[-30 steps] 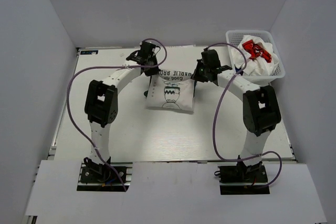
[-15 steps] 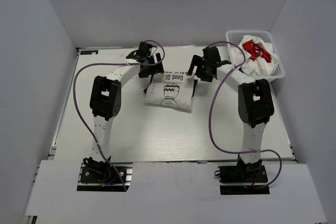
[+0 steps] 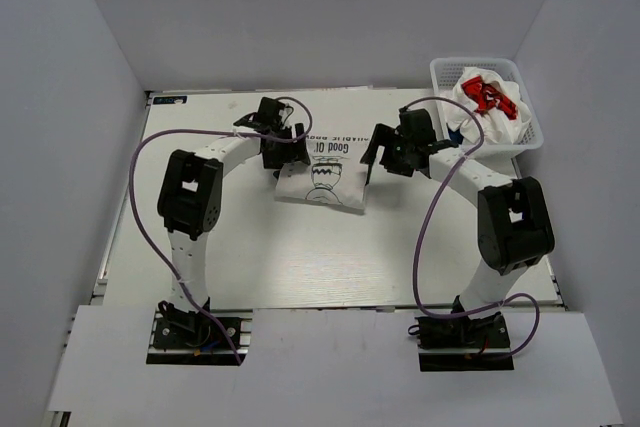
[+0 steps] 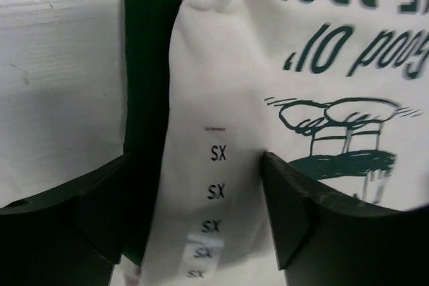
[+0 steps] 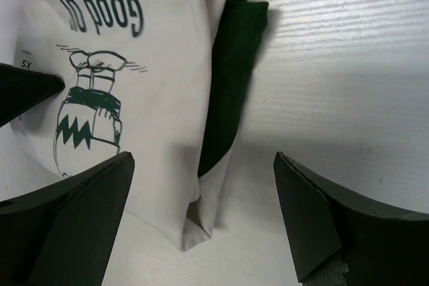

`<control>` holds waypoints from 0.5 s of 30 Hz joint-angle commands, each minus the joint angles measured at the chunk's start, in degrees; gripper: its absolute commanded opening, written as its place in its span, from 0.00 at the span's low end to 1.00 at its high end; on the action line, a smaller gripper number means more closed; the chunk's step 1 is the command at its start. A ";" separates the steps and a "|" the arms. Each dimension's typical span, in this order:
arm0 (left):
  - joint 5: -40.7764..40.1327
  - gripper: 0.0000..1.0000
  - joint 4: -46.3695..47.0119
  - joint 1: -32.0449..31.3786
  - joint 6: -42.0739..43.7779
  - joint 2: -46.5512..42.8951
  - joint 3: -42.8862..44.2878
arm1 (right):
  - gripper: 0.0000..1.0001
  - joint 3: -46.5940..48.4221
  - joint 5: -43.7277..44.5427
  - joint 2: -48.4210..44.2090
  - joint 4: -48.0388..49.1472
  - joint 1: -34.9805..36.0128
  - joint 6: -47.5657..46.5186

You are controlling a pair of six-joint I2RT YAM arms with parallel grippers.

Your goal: Fold and stack the t-shirts

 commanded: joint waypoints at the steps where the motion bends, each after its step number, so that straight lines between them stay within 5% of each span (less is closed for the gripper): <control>1: 0.61 0.79 -1.28 -0.12 0.75 1.01 0.20 | 0.90 -1.43 -0.72 -2.34 1.67 -0.21 -1.39; 3: 1.57 0.71 -1.28 -0.12 0.75 2.16 0.20 | 0.90 -1.79 -0.72 -2.60 1.86 -0.21 -1.56; 8: 3.42 0.21 -1.45 -0.65 0.75 2.69 -0.24 | 0.90 -2.75 -0.29 -2.96 1.76 -0.30 -2.09; 15: -2.81 0.00 -4.36 0.67 2.60 4.10 0.38 | 0.90 -4.07 1.91 -3.84 0.18 -1.00 -3.49</control>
